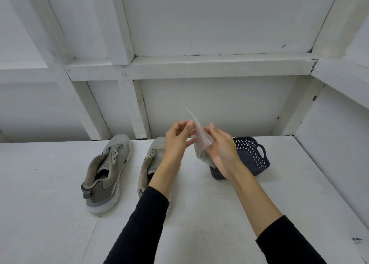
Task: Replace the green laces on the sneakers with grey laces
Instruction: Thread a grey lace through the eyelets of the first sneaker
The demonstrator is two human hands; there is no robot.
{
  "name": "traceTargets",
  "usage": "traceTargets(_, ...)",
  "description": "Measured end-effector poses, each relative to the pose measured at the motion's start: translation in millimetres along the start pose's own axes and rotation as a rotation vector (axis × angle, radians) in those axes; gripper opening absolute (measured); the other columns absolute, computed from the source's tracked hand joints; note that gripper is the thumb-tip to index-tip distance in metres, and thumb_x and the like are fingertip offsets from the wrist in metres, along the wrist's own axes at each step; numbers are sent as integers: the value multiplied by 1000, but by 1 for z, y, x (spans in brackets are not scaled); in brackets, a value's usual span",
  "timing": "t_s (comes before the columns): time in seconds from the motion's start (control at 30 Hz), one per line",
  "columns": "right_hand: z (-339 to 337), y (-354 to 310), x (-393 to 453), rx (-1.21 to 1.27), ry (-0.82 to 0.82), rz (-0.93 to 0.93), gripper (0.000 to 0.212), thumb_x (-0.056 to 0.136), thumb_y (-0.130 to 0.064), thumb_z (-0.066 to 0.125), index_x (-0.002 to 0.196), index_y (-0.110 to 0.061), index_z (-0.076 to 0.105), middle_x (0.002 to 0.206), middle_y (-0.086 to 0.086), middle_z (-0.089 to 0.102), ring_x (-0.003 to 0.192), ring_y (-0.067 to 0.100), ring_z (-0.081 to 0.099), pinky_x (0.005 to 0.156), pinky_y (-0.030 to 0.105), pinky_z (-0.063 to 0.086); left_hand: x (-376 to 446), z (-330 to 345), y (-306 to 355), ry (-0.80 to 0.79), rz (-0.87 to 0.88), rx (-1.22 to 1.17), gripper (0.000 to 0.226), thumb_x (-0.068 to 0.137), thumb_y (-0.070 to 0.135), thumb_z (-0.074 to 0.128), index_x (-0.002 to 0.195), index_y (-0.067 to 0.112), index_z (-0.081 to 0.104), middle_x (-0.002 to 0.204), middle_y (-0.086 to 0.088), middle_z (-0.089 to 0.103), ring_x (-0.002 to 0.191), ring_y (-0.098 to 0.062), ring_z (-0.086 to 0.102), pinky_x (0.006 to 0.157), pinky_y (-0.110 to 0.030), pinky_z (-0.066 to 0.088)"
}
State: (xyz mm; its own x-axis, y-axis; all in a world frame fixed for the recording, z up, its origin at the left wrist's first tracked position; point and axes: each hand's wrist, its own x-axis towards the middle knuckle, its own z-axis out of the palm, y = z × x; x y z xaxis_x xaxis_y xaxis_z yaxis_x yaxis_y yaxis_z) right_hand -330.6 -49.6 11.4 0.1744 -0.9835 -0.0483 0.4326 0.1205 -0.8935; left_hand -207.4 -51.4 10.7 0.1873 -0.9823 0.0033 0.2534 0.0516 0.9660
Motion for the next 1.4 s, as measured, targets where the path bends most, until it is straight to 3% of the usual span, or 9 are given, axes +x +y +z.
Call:
traceTargets(0.17,9,3,-4,-140,-30,-99,16,94,-15,59,107,-14,69,100,4,73,93,15,68,79,25,53,-5,-6,15,-60,-99,-78,41,92,37,63,106,-1,66,91,-9,68,84,-17,65,74,-28,57)
traceTargets(0.37,19,1,-4,-170,-81,-175,29,93,-8,60,121,-4,64,113,13,70,108,25,66,94,34,53,-4,-11,28,-102,-80,-75,23,93,30,63,93,6,63,78,-2,66,78,-16,65,75,-33,54)
traceTargets(0.5,15,3,-5,-178,-38,-201,21,91,-6,63,111,-7,69,106,11,73,104,24,68,92,32,54,-5,-13,25,-139,-77,-105,15,96,21,59,87,9,63,75,2,67,74,-12,65,67,-25,55)
traceTargets(0.63,10,8,-5,-287,42,-214,11,89,-12,67,97,-7,72,93,9,75,93,23,71,83,34,55,-6,-16,14,-169,-73,-32,23,98,20,55,103,-1,63,87,-8,69,81,-17,67,65,-24,55)
traceTargets(0.77,1,12,-3,-324,78,-110,26,91,-28,65,90,-3,72,88,14,74,86,27,72,78,35,59,-8,-17,-9,-162,-74,95,24,98,20,57,105,-1,65,97,-11,72,92,-20,70,72,-26,57)
traceTargets(1.0,-18,18,-5,-378,126,-2,11,90,-4,62,85,3,69,77,9,73,74,18,71,64,24,55,-7,-18,-34,-234,-152,125,23,98,19,56,106,-1,64,94,-8,67,87,-13,66,71,-21,55)
traceTargets(1.23,-26,28,2,-61,-50,286,25,98,-5,46,94,-1,70,90,11,69,85,19,65,79,30,51,-8,-13,-38,-277,-323,-79,21,101,18,48,94,2,60,76,-3,61,75,-9,58,72,-22,55)
traceTargets(1.3,-23,27,5,112,-29,383,26,99,-4,41,99,2,66,90,13,67,85,19,63,77,28,51,-8,-13,-39,-265,-360,-167,23,101,17,46,98,-1,60,82,-6,62,77,-12,59,70,-24,56)
traceTargets(1.4,-22,30,9,413,116,436,24,98,-1,42,113,10,57,102,19,62,103,26,59,97,35,47,-8,-18,-37,-254,-419,-332,24,101,18,44,93,5,63,87,-8,67,80,-15,64,70,-30,57)
